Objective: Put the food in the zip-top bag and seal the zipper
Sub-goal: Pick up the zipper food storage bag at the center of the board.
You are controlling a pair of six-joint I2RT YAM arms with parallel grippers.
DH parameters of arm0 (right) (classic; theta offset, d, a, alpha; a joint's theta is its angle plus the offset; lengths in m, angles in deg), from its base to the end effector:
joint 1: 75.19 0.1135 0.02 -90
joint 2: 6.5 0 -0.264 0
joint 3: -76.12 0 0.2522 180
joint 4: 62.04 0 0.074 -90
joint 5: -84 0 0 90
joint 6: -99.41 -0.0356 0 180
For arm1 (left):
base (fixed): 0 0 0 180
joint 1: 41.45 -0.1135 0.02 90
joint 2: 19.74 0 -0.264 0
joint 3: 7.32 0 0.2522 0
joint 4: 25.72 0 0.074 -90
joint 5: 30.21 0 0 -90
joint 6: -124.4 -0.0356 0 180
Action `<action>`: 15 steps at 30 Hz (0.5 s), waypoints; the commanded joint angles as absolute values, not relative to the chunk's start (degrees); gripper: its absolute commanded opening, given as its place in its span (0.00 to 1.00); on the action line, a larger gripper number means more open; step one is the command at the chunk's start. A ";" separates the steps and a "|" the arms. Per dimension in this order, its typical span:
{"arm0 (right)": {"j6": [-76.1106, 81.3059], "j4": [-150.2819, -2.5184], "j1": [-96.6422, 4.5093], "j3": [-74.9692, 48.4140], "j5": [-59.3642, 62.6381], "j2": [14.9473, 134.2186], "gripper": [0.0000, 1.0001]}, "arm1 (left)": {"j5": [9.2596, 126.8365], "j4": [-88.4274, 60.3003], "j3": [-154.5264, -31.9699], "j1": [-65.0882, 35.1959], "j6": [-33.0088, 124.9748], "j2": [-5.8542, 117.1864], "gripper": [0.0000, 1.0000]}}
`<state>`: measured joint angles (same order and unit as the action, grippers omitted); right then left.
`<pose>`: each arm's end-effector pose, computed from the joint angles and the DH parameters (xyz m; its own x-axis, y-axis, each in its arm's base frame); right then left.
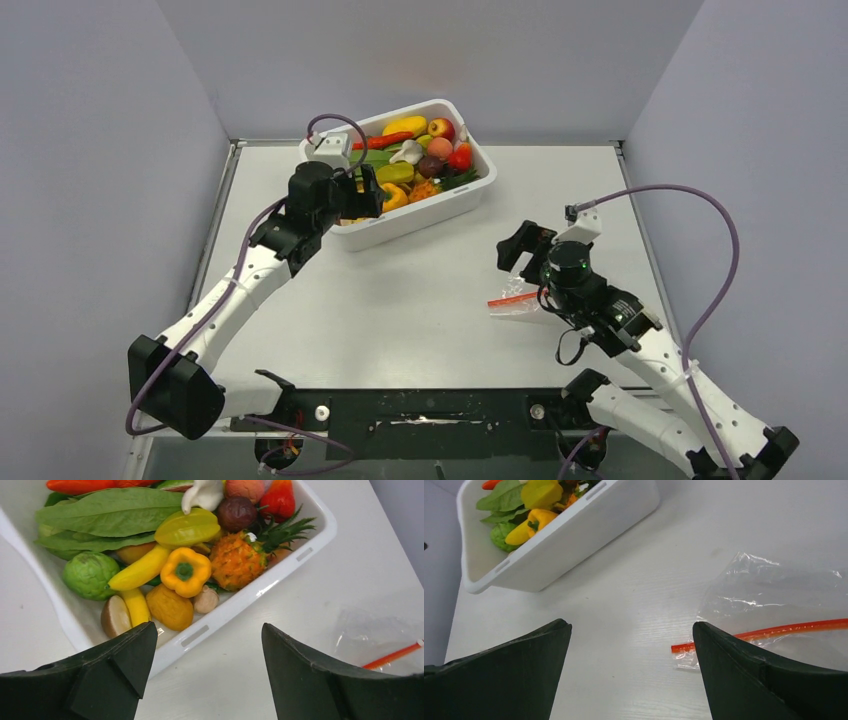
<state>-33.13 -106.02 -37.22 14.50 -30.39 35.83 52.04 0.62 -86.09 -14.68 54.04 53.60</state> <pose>0.1348 0.0866 0.3301 -0.4215 0.4521 -0.7861 0.0277 0.8728 0.4872 0.2677 -0.1297 0.3513 -0.4123 -0.1650 -0.8960 0.2073 0.9407 -0.2686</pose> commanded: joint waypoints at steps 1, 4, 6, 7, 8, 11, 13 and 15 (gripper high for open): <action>-45.95 -109.57 -36.92 13.31 -37.75 42.36 0.98 | 62.17 -3.06 -85.15 -14.41 50.52 51.31 0.77; -57.32 -117.76 -38.07 11.17 -42.96 47.34 1.00 | 64.95 -3.92 -81.60 -13.54 49.61 49.16 0.78; -63.73 -123.12 -41.16 9.89 -43.21 50.38 0.96 | 66.34 -4.41 -79.10 -12.69 49.33 47.37 0.78; -66.12 -124.86 -42.91 9.40 -42.48 51.83 0.92 | 67.16 -4.48 -77.95 -12.13 48.97 46.54 0.78; -67.61 -126.14 -44.85 9.14 -41.36 53.08 0.89 | 67.30 -4.30 -77.12 -11.47 48.65 45.63 0.78; -69.96 -126.41 -50.71 10.20 -37.03 56.07 0.78 | 66.68 -2.76 -75.42 -9.51 47.62 43.51 0.78; -69.42 -124.54 -54.19 11.37 -34.52 57.03 0.68 | 66.15 -1.28 -74.78 -8.33 46.53 42.36 0.78; -69.54 -122.78 -56.78 12.29 -32.49 57.50 0.59 | 65.10 -0.02 -73.90 -7.24 45.12 41.17 0.78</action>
